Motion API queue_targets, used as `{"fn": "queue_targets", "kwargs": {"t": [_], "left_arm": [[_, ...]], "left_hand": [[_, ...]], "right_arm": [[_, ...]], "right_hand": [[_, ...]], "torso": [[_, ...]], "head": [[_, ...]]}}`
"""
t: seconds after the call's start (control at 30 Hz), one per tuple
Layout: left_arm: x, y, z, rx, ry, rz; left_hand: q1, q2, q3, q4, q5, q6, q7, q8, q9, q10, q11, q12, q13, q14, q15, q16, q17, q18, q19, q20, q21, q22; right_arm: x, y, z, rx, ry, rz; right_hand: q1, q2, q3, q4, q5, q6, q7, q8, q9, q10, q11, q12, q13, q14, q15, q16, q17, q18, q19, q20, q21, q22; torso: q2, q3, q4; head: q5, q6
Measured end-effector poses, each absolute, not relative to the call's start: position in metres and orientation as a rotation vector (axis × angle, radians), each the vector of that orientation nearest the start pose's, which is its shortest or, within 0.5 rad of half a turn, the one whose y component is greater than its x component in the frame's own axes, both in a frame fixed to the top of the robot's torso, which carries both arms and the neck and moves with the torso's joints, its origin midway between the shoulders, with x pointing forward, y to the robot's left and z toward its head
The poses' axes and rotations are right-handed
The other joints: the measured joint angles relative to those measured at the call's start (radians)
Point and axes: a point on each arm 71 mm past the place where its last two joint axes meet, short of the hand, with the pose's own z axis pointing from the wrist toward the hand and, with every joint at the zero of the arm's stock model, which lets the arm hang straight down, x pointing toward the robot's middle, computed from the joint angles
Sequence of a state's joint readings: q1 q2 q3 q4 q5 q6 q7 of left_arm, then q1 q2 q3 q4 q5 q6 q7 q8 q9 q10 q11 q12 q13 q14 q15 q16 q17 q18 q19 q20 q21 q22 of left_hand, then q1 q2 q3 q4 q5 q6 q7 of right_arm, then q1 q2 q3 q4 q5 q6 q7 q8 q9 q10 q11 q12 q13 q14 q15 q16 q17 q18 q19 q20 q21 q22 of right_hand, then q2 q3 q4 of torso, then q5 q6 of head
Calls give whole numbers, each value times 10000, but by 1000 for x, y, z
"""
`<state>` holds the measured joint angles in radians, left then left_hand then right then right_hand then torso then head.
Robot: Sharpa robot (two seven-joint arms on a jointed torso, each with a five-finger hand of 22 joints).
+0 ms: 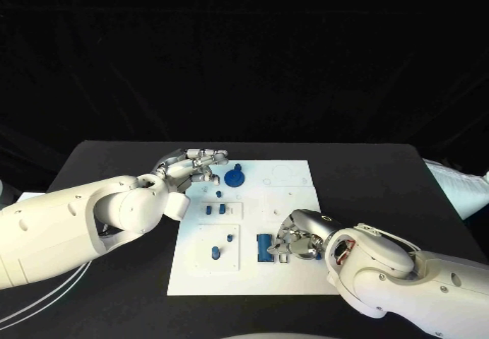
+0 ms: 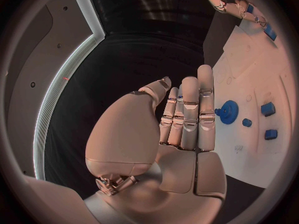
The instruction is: Assemble the parts on the task board
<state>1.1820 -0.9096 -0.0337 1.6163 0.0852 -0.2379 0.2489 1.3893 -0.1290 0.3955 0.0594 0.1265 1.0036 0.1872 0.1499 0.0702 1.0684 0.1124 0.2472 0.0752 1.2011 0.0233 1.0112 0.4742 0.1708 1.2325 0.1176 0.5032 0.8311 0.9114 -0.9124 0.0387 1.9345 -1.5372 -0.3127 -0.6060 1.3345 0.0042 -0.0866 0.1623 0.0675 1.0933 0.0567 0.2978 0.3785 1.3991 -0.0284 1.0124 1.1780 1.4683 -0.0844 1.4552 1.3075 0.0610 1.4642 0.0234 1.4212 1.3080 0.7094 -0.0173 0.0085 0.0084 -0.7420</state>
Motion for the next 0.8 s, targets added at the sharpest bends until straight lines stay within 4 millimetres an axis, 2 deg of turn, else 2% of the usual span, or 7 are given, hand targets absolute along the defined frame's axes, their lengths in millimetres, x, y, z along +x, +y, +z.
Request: {"fn": "queue_targets", "kwargs": {"t": [0.2, 0.3, 0.43, 0.5, 0.57, 0.63, 0.8], "left_arm": [[467, 211, -188, -12919, 15810, -15786], [467, 211, -188, -12921, 15811, -15783], [467, 212, -188, -12929, 15802, -15765], [466, 213, -188, -12935, 15794, -15751], [466, 214, -188, -12938, 15791, -15745], [466, 214, -188, -12936, 15796, -15752], [465, 213, -188, -12933, 15815, -15769]], "left_hand": [[0, 0, 0, 0, 0, 0, 0, 0, 0, 0, 0, 0, 0, -35, 35, 0, 0, 0, 0, 0, 0, 0], [0, 0, 0, 0, 0, 0, 0, 0, 0, 0, 0, 0, 1, -35, 35, 0, 0, -1, 0, 0, 0, 1], [0, 0, 0, 0, 0, 0, 0, 0, 1, 0, 0, 0, 1, -34, 35, 0, 1, -1, 0, 0, 0, 1], [0, 0, 0, 0, 0, 0, 0, 0, 1, 0, 0, 0, 1, -34, 35, 0, 1, 0, 0, 0, 0, 1], [0, 0, 0, 0, 0, 0, 0, 0, 1, 0, 0, 0, 1, -34, 35, 0, 1, 0, 0, 0, 0, 1], [0, 0, 0, 0, 0, 0, 0, 0, 1, 0, 0, 0, 1, -34, 35, 0, 1, -1, 0, 0, 0, 1], [0, 0, 0, 0, 0, 0, 0, 0, 1, 0, 0, 0, 1, -34, 35, 0, -8, 0, 0, 0, -37, -2]], "right_arm": [[360, -150, -239, 654, 19411, 5661], [357, -158, -237, 784, 19351, 5606], [355, -176, -232, 1188, 19304, 5465], [355, -187, -229, 1388, 19265, 5339], [356, -201, -225, 1598, 19195, 5130], [356, -211, -223, 1736, 19158, 4946], [356, -228, -222, 1861, 19120, 4579]], "right_hand": [[95, -3, 15, -16, 47, 0, 0, 0, 15, 0, 1, 0, -1, 0, 0, 0, -1, 0, 0, 0, 0, 0], [-49, -29, -152, 151, 463, -86, 9, -20, 12, -8, 10, -230, -140, 0, 0, 0, -1, 0, 0, 0, 0, -1], [-200, -1, -296, 294, 1153, -337, 153, -292, -70, -128, 128, -503, -296, 0, 1, -1, -1, 1, 0, 0, 0, -2], [-200, -1, -304, 309, 1343, -510, 187, -457, -149, -183, 183, -617, -361, -5, 6, -1, -1, 0, 0, 0, 0, -2], [-164, 35, -265, 348, 1453, -584, 262, -614, -239, -198, 198, -661, -390, -31, 47, -1, -2, 1, 0, 0, 0, -2], [-91, 108, -261, 352, 1478, -588, 265, -722, -313, -233, 232, -701, -399, -1, 77, -1, -2, 2, 38, 39, 0, -2], [-41, 158, -276, 421, 1553, -592, 271, -789, -414, -199, 269, -725, -417, -1, 77, -2, 0, 1, 33, 44, -1, -3]], "torso": [[0, 3, -5], [0, 7, -10], [-8, 10, -22], [-13, 5, -33], [-20, -1, -48], [-25, -7, -64], [-35, -7, -123]], "head": [[-20, 16], [-37, 19], [-91, 19], [-125, 19], [-170, 18], [-202, 27], [-262, 43]]}}
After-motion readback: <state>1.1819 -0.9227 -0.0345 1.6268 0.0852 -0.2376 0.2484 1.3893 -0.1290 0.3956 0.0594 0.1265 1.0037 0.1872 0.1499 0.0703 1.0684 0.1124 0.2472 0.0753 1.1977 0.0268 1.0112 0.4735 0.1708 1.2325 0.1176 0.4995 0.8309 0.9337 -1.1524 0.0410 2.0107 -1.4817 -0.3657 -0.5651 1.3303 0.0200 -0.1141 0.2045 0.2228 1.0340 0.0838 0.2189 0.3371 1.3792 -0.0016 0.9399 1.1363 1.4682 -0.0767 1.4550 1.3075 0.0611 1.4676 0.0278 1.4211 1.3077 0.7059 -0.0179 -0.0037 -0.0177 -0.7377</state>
